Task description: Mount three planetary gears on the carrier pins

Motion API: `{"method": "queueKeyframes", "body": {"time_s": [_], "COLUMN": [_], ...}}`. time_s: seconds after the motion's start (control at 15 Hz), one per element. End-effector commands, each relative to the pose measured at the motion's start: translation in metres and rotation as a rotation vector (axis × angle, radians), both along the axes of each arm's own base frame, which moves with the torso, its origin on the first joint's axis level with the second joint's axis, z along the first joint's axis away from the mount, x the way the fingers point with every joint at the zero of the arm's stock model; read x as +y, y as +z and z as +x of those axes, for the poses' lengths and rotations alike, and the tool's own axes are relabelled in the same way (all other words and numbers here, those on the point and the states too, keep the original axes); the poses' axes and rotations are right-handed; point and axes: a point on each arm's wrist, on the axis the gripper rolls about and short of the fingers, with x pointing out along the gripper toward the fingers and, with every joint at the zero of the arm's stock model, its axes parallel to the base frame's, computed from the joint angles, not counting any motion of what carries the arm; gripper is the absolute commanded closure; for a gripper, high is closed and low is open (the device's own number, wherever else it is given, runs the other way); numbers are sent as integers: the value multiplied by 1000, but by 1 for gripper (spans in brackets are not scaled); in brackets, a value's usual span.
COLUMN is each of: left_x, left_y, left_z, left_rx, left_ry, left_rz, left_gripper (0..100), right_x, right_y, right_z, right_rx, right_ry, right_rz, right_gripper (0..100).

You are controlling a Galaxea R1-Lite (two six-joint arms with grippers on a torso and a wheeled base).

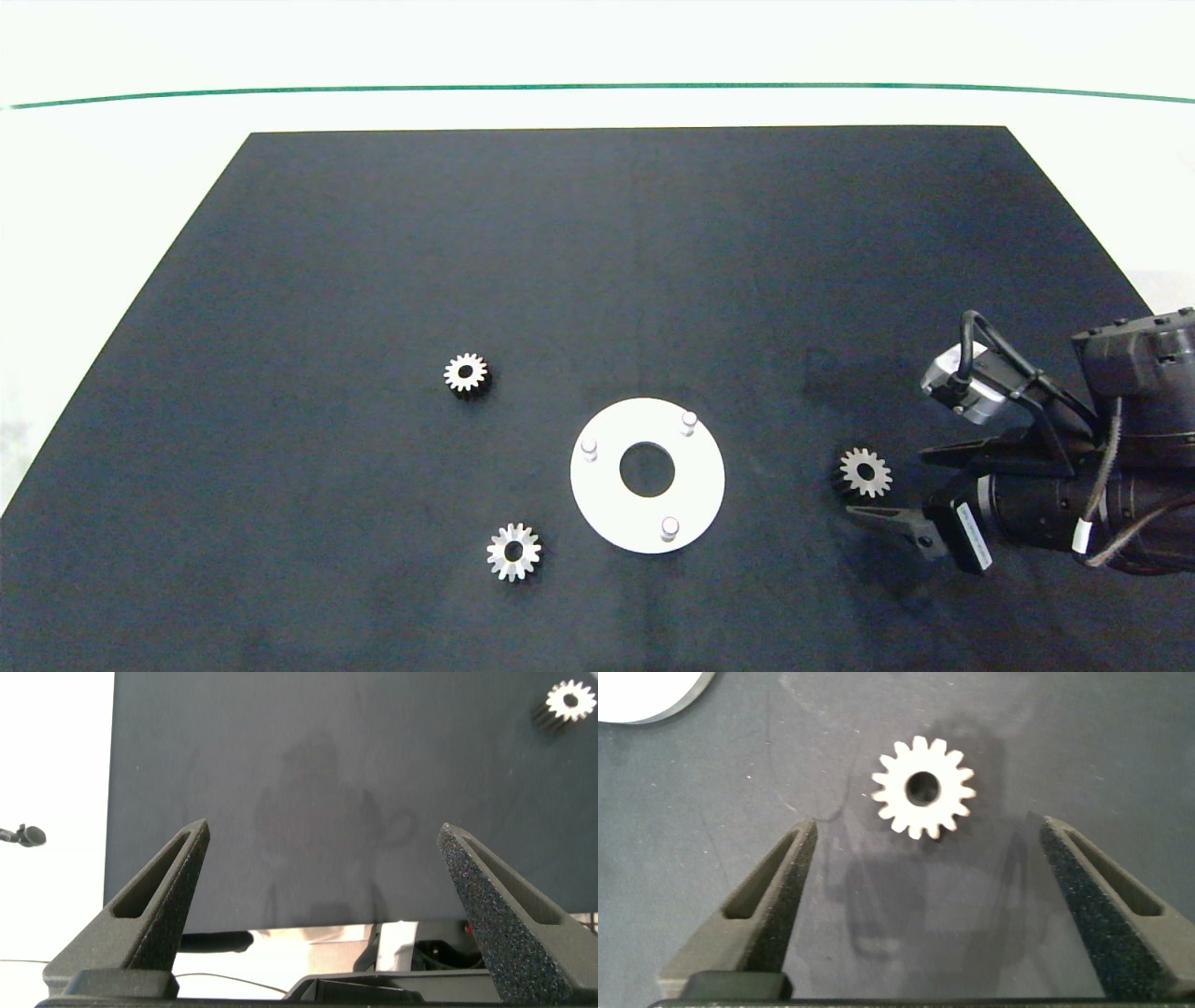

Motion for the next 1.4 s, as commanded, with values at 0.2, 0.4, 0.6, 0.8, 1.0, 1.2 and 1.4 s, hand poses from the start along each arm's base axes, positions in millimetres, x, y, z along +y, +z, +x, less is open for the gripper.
{"method": "queueKeyframes", "body": {"time_s": [0.2,0.4,0.6,0.8,1.0,1.2,1.4], "left_x": [0,0,1,1,1,1,1], "left_y": [-1,1,1,1,2,2,3], "left_z": [-1,-2,-2,-2,-3,-3,-3], "left_rx": [0,-6,-6,-8,-14,-15,-18], "left_ry": [0,-7,-10,-12,-13,-15,-15], "left_rz": [8,7,6,6,5,4,4], "left_gripper": [0,0,0,0,0,0,0], "right_x": [5,6,8,10,10,10,10], "right_y": [-4,-4,-5,-5,-2,-3,-5], "right_z": [7,10,14,19,20,20,20], "right_rx": [16,14,22,16,-1,2,9], "right_ry": [7,5,4,7,4,4,7], "right_rz": [-14,-14,-15,-14,-8,-8,-12], "right_gripper": [12,18,24,30,36,42,48]}}
